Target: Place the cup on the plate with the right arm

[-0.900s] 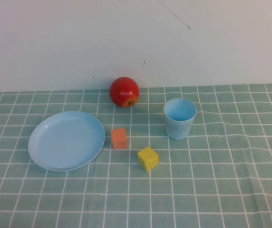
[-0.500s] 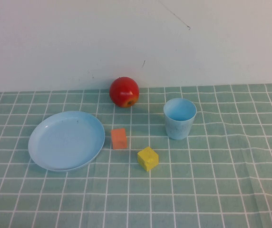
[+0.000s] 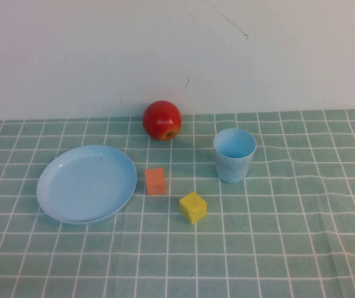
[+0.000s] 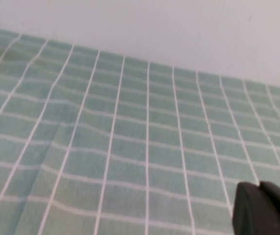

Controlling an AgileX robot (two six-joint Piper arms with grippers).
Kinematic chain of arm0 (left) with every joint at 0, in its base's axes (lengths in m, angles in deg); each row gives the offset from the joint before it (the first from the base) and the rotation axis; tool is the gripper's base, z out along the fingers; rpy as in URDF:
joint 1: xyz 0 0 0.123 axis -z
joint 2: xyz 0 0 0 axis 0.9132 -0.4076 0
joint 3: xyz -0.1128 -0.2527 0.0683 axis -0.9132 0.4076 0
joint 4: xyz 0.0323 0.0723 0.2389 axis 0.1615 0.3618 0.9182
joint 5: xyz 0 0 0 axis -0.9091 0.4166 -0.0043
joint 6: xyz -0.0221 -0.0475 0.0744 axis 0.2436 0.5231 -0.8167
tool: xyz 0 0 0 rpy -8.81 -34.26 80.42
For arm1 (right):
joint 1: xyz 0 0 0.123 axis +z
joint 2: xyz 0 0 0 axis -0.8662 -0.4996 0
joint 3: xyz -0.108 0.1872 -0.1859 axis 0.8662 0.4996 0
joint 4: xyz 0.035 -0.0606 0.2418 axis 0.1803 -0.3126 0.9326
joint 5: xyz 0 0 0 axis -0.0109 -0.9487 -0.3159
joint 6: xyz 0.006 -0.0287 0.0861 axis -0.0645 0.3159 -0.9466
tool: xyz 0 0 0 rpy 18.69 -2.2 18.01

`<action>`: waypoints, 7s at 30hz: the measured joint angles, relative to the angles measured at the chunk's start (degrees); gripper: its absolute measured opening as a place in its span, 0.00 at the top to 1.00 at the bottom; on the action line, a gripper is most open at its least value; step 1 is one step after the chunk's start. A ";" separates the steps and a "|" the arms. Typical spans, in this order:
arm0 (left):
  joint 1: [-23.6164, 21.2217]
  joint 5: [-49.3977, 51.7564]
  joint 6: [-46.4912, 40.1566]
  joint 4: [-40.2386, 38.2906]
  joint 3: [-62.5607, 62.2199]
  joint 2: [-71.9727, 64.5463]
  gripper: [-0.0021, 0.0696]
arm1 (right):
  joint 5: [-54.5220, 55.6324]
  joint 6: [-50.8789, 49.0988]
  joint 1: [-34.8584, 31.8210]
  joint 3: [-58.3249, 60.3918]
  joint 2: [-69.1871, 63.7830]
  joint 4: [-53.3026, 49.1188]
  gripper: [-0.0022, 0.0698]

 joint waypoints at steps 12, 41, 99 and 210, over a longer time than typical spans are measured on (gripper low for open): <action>0.00 -18.61 0.00 0.06 0.00 0.00 0.97 | 25.31 0.57 0.00 0.00 0.00 -0.13 0.97; 0.00 9.53 -0.46 0.64 0.01 0.00 0.97 | 29.68 5.16 0.00 0.00 0.00 -0.32 0.97; 0.00 9.97 -0.46 0.72 -0.01 0.00 0.97 | -22.42 73.16 13.39 -60.33 -82.96 54.10 0.97; -0.09 9.97 -0.46 0.85 -0.11 0.00 0.97 | -23.33 41.81 46.26 -132.42 -144.43 18.53 0.94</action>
